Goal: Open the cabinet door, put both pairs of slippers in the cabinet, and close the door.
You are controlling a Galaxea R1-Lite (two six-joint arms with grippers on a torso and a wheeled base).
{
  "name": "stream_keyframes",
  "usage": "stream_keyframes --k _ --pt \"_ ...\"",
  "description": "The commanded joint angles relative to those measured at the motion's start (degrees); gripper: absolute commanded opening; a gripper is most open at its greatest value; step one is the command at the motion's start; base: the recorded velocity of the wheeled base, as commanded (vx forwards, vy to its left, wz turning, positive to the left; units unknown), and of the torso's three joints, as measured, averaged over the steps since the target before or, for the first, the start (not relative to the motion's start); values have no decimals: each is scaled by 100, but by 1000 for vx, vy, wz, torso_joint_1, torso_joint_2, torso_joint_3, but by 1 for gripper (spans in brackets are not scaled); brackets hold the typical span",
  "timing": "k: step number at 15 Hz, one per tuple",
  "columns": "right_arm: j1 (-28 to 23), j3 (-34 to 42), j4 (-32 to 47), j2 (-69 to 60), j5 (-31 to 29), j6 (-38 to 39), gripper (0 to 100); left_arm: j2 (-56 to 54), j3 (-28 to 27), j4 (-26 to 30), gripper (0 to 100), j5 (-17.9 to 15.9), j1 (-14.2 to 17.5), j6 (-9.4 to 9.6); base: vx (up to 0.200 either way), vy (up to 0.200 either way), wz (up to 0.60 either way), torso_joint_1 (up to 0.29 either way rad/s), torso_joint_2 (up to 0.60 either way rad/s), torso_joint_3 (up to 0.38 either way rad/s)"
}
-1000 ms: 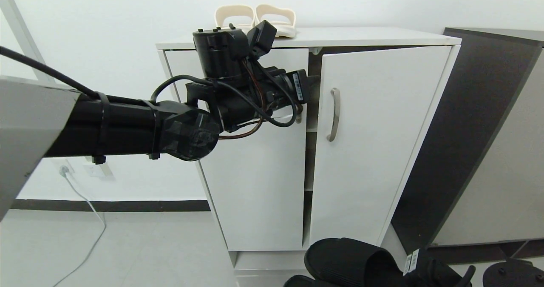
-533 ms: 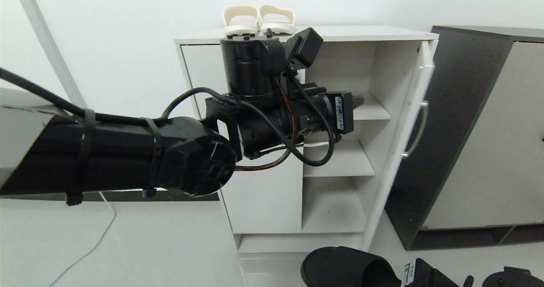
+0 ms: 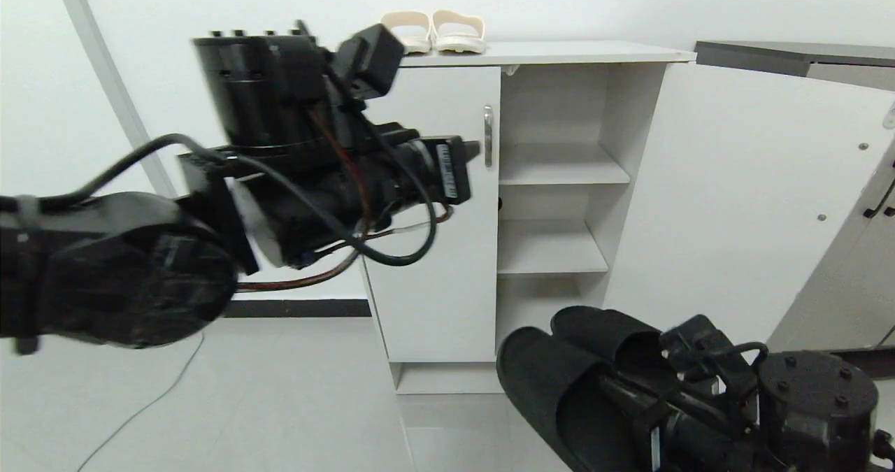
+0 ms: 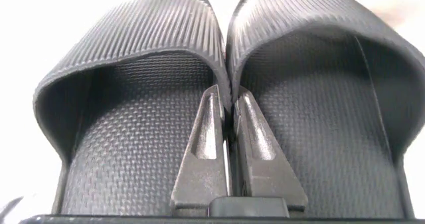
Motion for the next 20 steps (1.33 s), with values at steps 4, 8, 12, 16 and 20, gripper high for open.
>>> stream_keyframes --k 4,8,12,16,20 --pt "-461 -1062 -20 976 -1122 30 0 -5452 2826 2232 0 2035 2893 478 0 0 0 0 0 0" --pt "-478 -1097 -20 1037 -1122 30 0 -8467 4768 3620 0 1622 4105 689 0 0 0 0 0 0" --pt "-461 -1018 -29 1037 -1113 38 0 -9003 6596 2785 0 1147 4141 821 0 0 0 0 0 0" --pt "-461 -1018 -46 1134 -1087 30 0 -8994 6596 3146 0 -13 4141 918 0 0 0 0 0 0" --pt "-426 -1000 -653 1468 -1096 -6 0 -9029 6588 3163 0 -259 4018 1120 0 0 0 0 0 0"
